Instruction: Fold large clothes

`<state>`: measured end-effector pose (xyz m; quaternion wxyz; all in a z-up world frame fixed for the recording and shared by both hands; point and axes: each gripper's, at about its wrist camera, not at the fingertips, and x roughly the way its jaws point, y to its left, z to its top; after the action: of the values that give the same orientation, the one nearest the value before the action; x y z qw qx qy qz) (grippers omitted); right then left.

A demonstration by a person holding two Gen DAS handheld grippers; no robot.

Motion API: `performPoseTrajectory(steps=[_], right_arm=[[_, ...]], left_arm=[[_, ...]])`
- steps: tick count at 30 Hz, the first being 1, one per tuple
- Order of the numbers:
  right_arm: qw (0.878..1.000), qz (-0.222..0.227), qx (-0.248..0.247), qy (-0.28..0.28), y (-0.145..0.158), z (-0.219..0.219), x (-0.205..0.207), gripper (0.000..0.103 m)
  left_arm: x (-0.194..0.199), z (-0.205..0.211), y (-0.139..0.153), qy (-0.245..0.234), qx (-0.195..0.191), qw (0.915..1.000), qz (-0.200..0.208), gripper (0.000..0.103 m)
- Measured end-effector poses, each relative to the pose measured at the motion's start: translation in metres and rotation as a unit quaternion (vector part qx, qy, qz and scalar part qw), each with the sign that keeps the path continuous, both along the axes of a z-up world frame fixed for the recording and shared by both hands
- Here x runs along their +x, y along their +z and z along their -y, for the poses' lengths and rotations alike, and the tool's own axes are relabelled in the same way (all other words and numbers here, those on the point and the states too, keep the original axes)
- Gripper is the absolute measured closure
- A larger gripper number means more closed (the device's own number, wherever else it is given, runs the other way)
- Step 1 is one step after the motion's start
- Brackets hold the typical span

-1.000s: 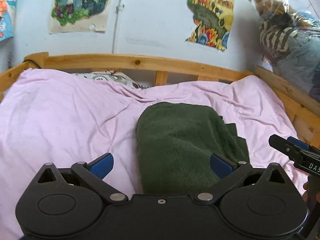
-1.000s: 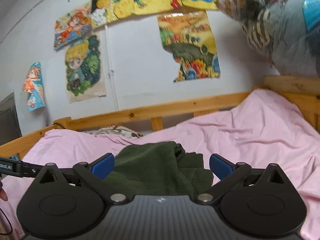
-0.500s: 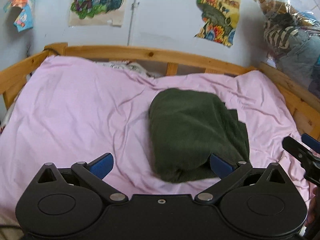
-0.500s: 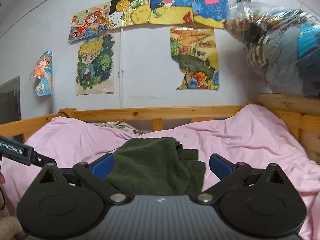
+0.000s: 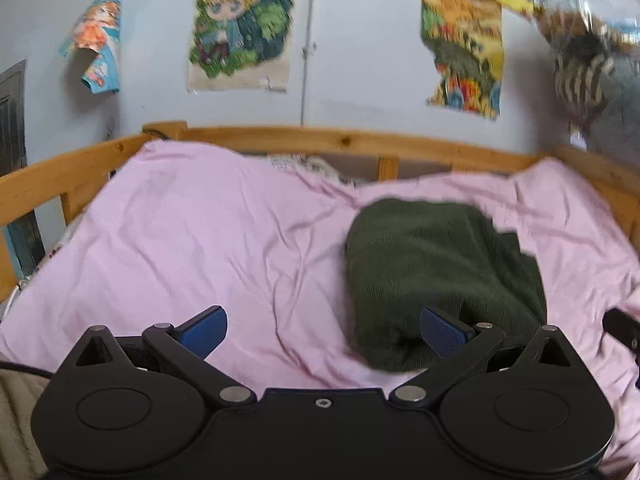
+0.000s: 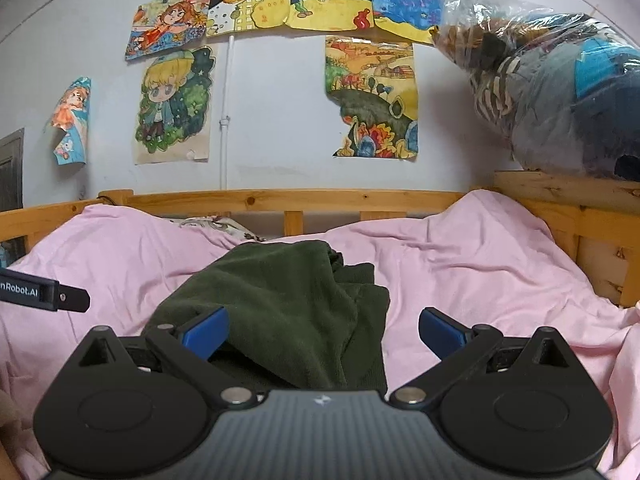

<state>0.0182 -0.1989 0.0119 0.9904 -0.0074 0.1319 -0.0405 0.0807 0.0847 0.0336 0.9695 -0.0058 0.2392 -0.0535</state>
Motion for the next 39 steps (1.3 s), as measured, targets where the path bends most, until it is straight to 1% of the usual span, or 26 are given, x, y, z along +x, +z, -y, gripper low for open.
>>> performPoseTrajectory(steps=[3,7,11,39], right_arm=[[1.0,0.007,0.002,-0.009,0.0,0.003,0.0,0.0],[0.999,0.013,0.01,-0.028,0.001,0.009,0.0,0.0],[0.999,0.013,0.02,-0.036,0.001,0.014,0.0,0.0],[0.999,0.009,0.019,-0.031,0.0,0.011,0.001,0.0]], left_arm=[[0.004,0.005,-0.003,0.002,0.012,0.9999,-0.004,0.001],[0.007,0.008,-0.007,-0.002,0.019,0.9998,-0.012,0.001],[0.006,0.009,-0.008,-0.004,0.022,0.9997,-0.012,0.001],[0.003,0.009,-0.006,-0.005,0.021,0.9997,-0.011,0.001]])
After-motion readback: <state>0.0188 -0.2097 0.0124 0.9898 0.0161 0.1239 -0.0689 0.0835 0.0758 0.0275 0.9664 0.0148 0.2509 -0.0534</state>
